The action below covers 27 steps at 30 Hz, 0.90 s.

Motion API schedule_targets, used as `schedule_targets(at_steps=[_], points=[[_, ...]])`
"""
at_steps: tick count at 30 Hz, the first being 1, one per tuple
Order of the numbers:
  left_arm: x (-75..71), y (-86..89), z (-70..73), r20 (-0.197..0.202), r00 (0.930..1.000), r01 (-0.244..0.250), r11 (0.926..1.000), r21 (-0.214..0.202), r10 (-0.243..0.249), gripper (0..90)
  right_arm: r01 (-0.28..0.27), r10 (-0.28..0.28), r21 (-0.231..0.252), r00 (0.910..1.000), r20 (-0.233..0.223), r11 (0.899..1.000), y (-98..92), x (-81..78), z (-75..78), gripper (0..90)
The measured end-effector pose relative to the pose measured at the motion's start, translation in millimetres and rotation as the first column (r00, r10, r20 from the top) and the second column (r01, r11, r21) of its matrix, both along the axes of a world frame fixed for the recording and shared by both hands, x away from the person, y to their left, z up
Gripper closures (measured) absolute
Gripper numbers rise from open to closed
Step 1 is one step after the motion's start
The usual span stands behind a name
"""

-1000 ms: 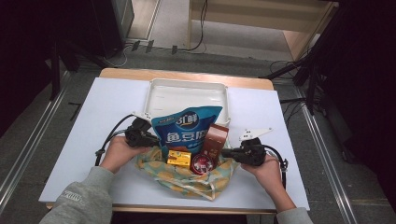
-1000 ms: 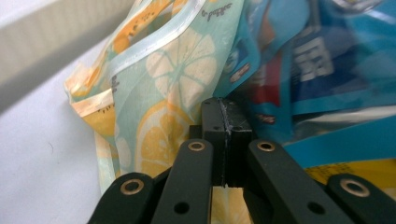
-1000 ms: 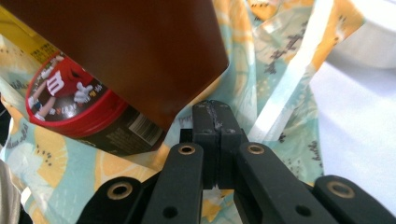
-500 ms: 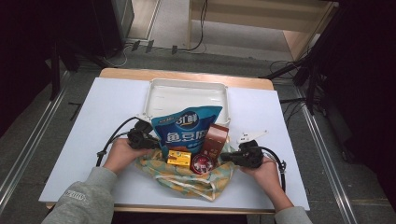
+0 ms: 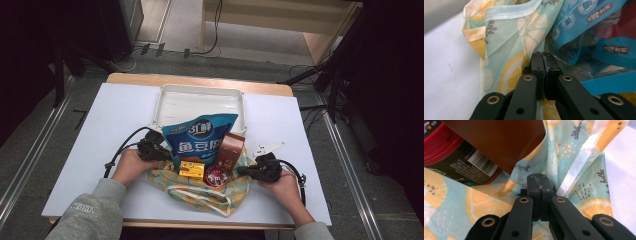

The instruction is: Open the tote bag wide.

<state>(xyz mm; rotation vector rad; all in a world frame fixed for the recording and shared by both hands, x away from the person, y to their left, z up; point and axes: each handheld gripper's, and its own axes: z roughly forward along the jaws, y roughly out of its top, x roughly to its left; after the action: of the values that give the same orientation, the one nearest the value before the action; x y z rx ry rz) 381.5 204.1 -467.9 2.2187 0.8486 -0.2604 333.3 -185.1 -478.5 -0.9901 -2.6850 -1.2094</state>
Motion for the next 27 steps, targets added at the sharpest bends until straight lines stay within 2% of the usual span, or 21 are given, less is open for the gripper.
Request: schedule_targets(at_steps=[5, 10, 12, 14, 16, 17, 18, 21, 24, 27], points=[[-4.1, 2.0, -0.5, 0.015, 0.9999, -0.002, 1.0, -0.008, 0.002, 88.0, 0.0, 0.001, -0.026, 1.0, 0.006, 1.0, -1.4, -4.9, 1.3, 90.0], [-8.6, 6.0, 1.1, 0.024, 0.9997, -0.008, 0.9999, 0.008, 0.008, 88.3, 0.001, -0.001, -0.031, 1.0, -0.004, 1.0, -3.7, -8.6, 1.8, 90.0], [-8.7, 6.1, 1.5, 0.024, 0.9997, -0.006, 0.9999, 0.012, 0.006, 87.9, 0.002, -0.003, -0.021, 0.9998, -0.017, 1.0, -5.5, -10.0, 1.5, 90.0], [-6.7, 7.2, 0.9, 0.001, 0.9999, -0.011, 0.9999, 0.001, 0.011, 87.2, 0.002, -0.002, -0.006, 0.9993, -0.037, 1.0, -6.1, -8.4, 2.7, 90.0], [-6.7, 7.0, 1.6, 0.0, 0.9999, -0.012, 0.9999, 0.002, 0.012, 86.5, 0.002, -0.002, 0.003, 0.9994, -0.036, 1.0, -6.3, -7.6, 3.8, 90.0], [-7.8, 6.5, 4.0, 0.021, 0.9997, -0.01, 0.9999, 0.009, 0.01, 85.3, 0.009, -0.008, 0.024, 0.9997, -0.024, 1.0, -6.1, -7.0, 8.5, 90.0], [-8.2, 7.1, 5.7, 0.028, 0.9995, -0.015, 0.9999, 0.008, 0.015, 85.2, 0.009, -0.009, 0.025, 0.9998, -0.017, 1.0, -6.2, -6.8, 9.6, 90.0], [-8.0, 9.7, 8.7, 0.03, 0.9994, -0.018, 0.9998, -0.004, 0.018, 85.1, 0.014, -0.014, 0.03, 0.9999, -0.008, 0.999, -6.8, -7.4, 12.7, 90.0], [-8.7, 11.8, 11.5, 0.025, 0.9994, -0.022, 0.9997, -0.009, 0.022, 85.4, 0.022, -0.022, 0.05, 0.9998, 0.0, 0.999, -9.2, -8.3, 17.4, 90.0], [-9.8, 12.8, 15.9, 0.038, 0.9989, -0.025, 0.9996, -0.015, 0.025, 85.6, 0.025, -0.026, 0.079, 0.9996, 0.007, 0.997, -10.6, -8.5, 24.6, 90.0]])
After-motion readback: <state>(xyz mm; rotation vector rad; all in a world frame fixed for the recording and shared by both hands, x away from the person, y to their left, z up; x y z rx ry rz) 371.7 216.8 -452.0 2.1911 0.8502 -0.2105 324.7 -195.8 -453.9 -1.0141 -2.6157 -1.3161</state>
